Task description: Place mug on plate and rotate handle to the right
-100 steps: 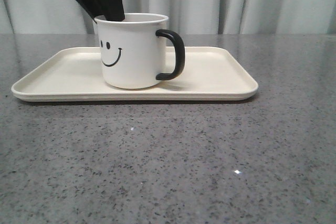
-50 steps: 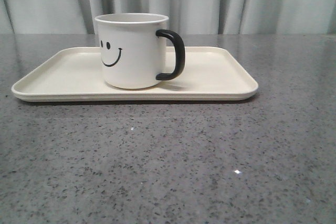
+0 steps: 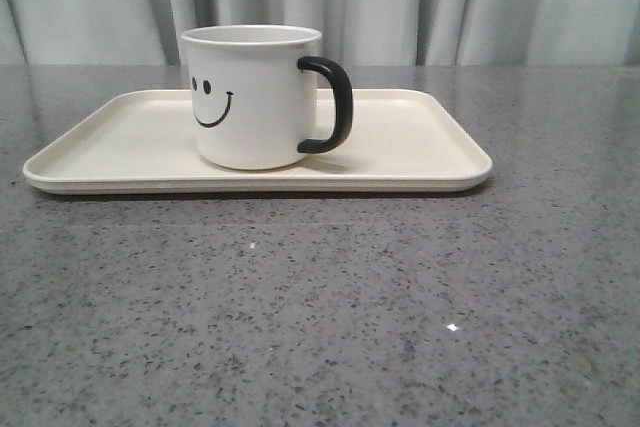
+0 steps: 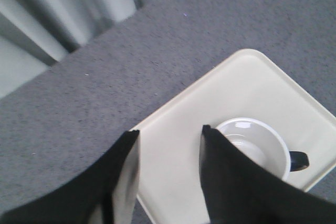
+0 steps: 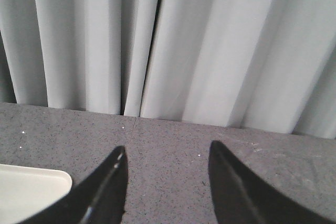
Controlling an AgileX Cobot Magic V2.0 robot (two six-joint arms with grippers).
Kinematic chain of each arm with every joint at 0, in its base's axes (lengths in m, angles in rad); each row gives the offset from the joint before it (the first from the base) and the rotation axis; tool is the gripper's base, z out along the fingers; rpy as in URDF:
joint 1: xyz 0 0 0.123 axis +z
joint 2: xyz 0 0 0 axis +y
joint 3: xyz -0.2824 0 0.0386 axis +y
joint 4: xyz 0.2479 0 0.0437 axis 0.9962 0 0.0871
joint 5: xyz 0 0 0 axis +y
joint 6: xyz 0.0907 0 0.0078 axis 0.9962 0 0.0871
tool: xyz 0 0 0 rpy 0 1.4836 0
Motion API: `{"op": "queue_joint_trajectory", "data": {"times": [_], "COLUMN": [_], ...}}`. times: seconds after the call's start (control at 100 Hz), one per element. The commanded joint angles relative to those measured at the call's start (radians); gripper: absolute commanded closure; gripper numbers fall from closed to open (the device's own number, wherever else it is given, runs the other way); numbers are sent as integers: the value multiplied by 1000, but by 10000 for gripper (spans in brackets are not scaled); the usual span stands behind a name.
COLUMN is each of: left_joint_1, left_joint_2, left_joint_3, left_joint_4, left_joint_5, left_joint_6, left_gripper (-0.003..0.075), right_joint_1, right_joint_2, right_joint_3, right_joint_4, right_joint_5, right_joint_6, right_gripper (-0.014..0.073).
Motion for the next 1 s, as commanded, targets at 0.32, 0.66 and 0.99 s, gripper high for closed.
{"op": "queue_joint_trajectory", "data": {"times": [0.32, 0.66, 0.99], "left_joint_1": [-7, -7, -7], "left_joint_2": [-323, -568, -710], "left_joint_3": [77, 412, 658], "left_joint_4": [220, 366, 499], "left_joint_5": [-3, -3, -10], "left_joint_6": [-75, -130, -240], "left_gripper": [437, 437, 725], "right_joint_1": [1, 1, 1], "right_joint_2": [4, 4, 4], "right_joint_3": [-24, -24, -24], "right_joint_4": [-10, -10, -10], "right_joint_5": [-75, -74, -43], "right_joint_6": [-5, -5, -5], "right_gripper": [220, 220, 220]}}
